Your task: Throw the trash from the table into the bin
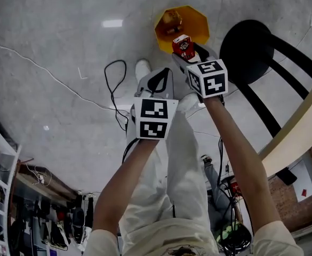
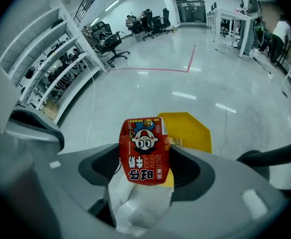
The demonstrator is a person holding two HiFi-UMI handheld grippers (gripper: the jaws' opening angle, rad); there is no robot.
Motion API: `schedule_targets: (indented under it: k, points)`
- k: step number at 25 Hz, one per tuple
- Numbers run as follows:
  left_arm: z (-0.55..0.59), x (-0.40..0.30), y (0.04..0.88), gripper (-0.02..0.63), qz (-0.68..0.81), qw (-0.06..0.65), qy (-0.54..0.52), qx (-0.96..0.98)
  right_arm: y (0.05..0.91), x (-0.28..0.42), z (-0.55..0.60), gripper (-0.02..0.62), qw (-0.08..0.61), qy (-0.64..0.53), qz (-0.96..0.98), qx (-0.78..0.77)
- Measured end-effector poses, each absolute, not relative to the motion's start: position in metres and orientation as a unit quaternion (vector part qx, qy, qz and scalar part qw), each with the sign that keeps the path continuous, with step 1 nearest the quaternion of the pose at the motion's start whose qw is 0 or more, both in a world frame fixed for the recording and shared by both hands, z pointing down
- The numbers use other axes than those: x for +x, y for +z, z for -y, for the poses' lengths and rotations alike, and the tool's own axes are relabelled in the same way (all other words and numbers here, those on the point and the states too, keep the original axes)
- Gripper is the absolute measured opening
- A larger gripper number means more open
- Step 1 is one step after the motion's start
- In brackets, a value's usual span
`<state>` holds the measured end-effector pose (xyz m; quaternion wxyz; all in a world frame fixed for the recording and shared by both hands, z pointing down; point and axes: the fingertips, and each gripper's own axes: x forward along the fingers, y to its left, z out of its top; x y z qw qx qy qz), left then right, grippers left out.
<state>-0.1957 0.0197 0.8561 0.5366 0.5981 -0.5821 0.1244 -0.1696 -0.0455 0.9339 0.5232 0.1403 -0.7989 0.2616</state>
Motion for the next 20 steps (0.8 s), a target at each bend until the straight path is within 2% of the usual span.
schedule_targets:
  k: [11,16,17,20]
  points:
    - [0.003,-0.215,0.9,0.006,0.581,0.519,0.154,0.608,1.026,-0.156,0.076,0.325,0.583,0.203,0.778,0.118]
    - [-0.001,-0.212,0.91,0.006,0.571,0.522,0.162,0.612,1.042,-0.149,0.075,0.328,0.587,0.199,0.778,0.104]
    - [-0.002,-0.21,0.909,0.006,0.569,0.522,0.163,0.614,1.043,-0.149,0.075,0.333,0.584,0.203,0.779,0.104]
    - [-0.005,-0.209,0.905,0.006,0.567,0.519,0.169,0.617,1.042,-0.147,0.074,0.404,0.574,0.223,0.779,0.116]
